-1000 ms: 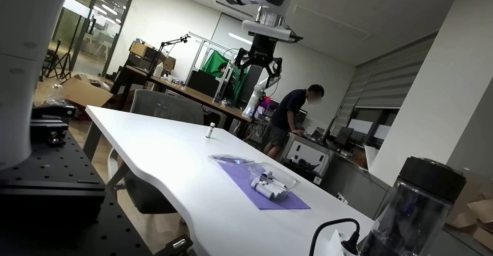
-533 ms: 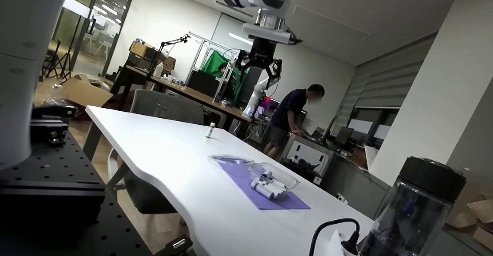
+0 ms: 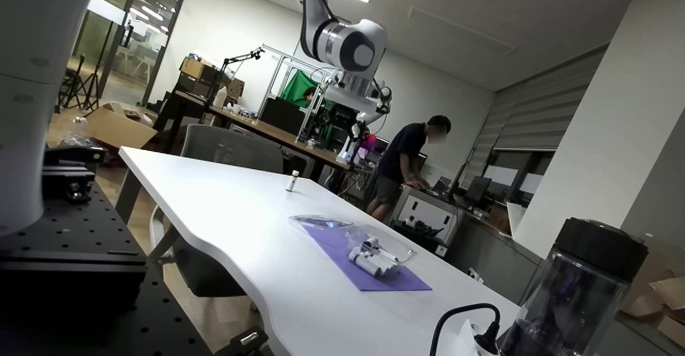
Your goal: Pick the bottle on the table and put it in the box
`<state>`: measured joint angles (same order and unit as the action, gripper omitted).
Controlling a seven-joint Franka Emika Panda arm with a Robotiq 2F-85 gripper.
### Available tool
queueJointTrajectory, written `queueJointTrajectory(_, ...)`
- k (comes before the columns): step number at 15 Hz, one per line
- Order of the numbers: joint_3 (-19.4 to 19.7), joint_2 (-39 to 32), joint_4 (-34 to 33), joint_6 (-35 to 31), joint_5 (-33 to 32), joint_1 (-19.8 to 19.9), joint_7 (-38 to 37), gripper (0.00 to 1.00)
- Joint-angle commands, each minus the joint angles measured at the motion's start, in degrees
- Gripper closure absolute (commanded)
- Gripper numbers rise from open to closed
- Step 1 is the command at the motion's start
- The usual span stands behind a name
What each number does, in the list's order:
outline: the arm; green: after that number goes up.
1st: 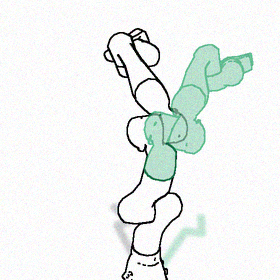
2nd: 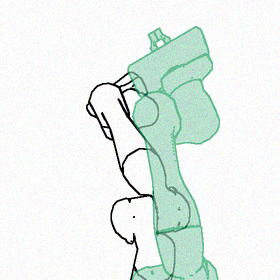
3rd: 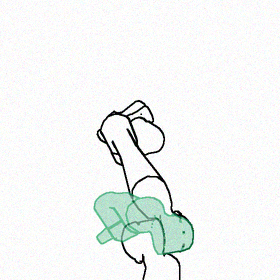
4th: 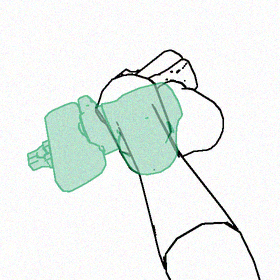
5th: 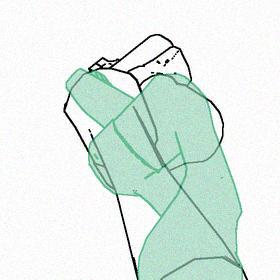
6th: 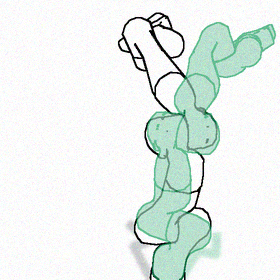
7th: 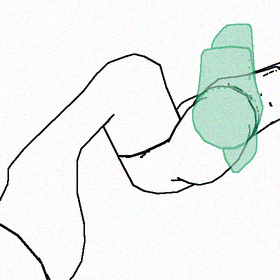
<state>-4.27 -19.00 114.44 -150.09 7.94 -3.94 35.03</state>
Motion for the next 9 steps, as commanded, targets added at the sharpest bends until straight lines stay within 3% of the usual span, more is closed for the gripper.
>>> queueJointTrajectory(1,-4.80,-13.68,-14.42,2.11,-2.25,0.79,-0.64,0.00)
queueJointTrajectory(9,-9.06,-36.98,-38.19,4.65,-8.93,-3.56,-1.86,0.00)
